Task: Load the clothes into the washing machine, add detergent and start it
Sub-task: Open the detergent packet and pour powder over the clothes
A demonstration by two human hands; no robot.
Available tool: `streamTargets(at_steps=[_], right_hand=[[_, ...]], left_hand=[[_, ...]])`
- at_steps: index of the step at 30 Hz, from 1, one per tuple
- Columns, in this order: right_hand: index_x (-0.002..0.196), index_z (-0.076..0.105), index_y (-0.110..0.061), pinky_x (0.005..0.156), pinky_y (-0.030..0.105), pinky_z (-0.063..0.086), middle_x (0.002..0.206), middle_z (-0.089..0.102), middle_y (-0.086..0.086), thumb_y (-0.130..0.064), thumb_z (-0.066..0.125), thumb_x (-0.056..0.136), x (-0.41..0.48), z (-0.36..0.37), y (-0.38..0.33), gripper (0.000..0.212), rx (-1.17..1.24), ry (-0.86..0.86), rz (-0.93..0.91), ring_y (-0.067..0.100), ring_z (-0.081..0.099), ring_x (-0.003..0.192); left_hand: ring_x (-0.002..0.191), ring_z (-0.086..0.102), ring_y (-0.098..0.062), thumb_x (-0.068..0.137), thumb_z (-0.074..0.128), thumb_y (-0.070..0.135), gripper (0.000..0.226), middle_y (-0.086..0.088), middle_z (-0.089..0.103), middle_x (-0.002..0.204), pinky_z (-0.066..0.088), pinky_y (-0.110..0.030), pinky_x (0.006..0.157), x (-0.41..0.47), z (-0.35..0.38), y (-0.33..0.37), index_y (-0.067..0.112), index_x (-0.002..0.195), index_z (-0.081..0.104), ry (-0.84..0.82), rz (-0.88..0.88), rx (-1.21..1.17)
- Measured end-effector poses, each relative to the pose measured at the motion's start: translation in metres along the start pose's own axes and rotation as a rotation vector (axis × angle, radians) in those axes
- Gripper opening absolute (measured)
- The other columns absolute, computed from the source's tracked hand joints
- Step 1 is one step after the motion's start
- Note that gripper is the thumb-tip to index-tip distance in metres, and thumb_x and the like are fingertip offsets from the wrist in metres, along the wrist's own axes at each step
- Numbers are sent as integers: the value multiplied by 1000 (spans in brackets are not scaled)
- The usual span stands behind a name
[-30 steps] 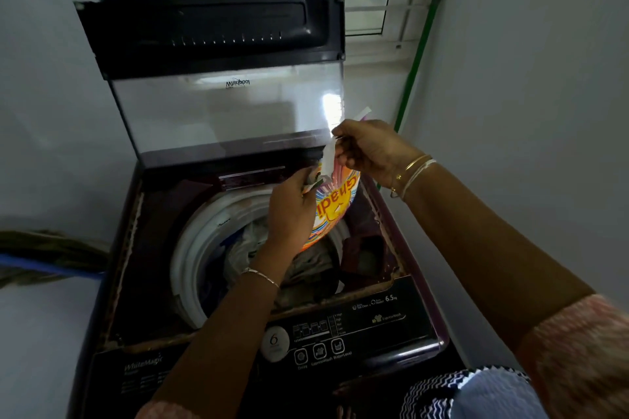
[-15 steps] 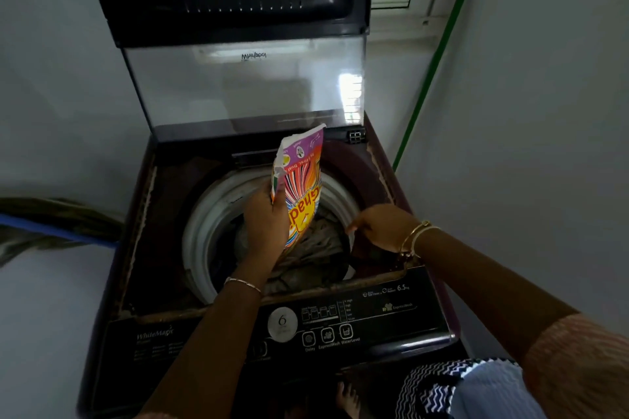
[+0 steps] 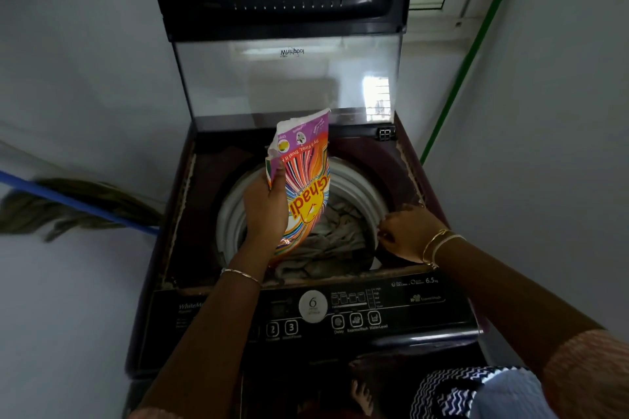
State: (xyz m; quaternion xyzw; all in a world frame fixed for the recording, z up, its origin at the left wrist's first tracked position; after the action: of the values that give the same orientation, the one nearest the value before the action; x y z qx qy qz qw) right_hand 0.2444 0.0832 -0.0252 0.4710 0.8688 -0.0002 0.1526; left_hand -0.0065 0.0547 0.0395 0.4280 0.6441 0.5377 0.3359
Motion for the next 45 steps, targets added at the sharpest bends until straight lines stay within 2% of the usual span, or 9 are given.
streamTargets(at_steps=[8,13,17,25,30,32,34,38,45], right_hand=[[121,59,-23,101,42,40,130,57,1,-50,31,93,-5,7,-7,48,70,-112,107,22,54,118],[129,54,-19,102,41,41,136,52,7,-56,30,94,-3,0,-10,57,132,-231,176,26,50,124],[120,60,-13,96,34,44,125,60,12,-48,37,96,-8,-12,-17,48,258,-203,170,28,55,116],[127,56,-19,97,30,43,122,60,0,-34,56,92,-31,-98,-90,39,878,225,-69,18,58,111],[130,50,-8,84,14,47,122,60,3,-15,66,86,-48,-165,-174,47,1477,143,-416,15,58,112],[126,52,-7,90,28,51,118,64,8,-11,67,83,-53,-181,-205,45,1600,68,-541,21,62,108],[122,56,-5,87,34,54,112,68,10,-10,68,82,-56,-190,-238,42,1633,17,-606,22,66,102],[101,66,-8,60,18,54,77,74,-5,-8,66,83,-60,-194,-304,17,1620,-41,-653,9,70,70],[90,67,-5,72,27,57,70,73,-3,-7,68,82,-43,-159,-423,9,1529,-204,-665,10,67,66]], left_hand=[[75,65,-8,99,47,31,26,-4,68,91,51,-17,66,-12,-28,21,13,99,65,57,81,-30],[93,66,-20,99,48,32,32,-8,71,104,50,-31,79,-39,-48,40,9,109,68,211,202,57],[84,66,-18,99,46,34,33,-6,71,96,51,-31,76,-72,-65,58,9,102,68,304,222,76],[75,63,-18,100,46,32,33,-5,69,87,47,-27,63,-148,-110,78,6,95,67,449,241,117],[76,66,-18,99,48,33,29,1,68,79,50,-27,66,-202,-147,69,14,88,66,527,183,84],[75,67,-13,98,48,36,27,4,68,79,49,-20,61,-220,-165,63,18,86,64,547,146,81],[78,68,-13,98,47,37,26,1,69,85,51,-20,64,-237,-185,54,20,89,64,560,112,77],[82,69,-13,98,46,37,19,0,69,90,55,-27,74,-271,-226,32,28,89,60,616,56,54],[83,71,-12,95,51,37,18,0,73,92,56,-27,78,-323,-308,-28,26,92,66,602,-153,45]])
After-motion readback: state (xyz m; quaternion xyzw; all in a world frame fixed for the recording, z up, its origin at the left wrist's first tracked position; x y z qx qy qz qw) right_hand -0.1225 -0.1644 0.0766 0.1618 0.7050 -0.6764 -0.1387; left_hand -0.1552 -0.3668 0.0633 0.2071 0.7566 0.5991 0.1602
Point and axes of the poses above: each hand's wrist, its own x-axis towards the middle knuckle, its own z-axis out of the palm, y = z × x, the point moved 1 cm from there along x, towards the middle knuckle
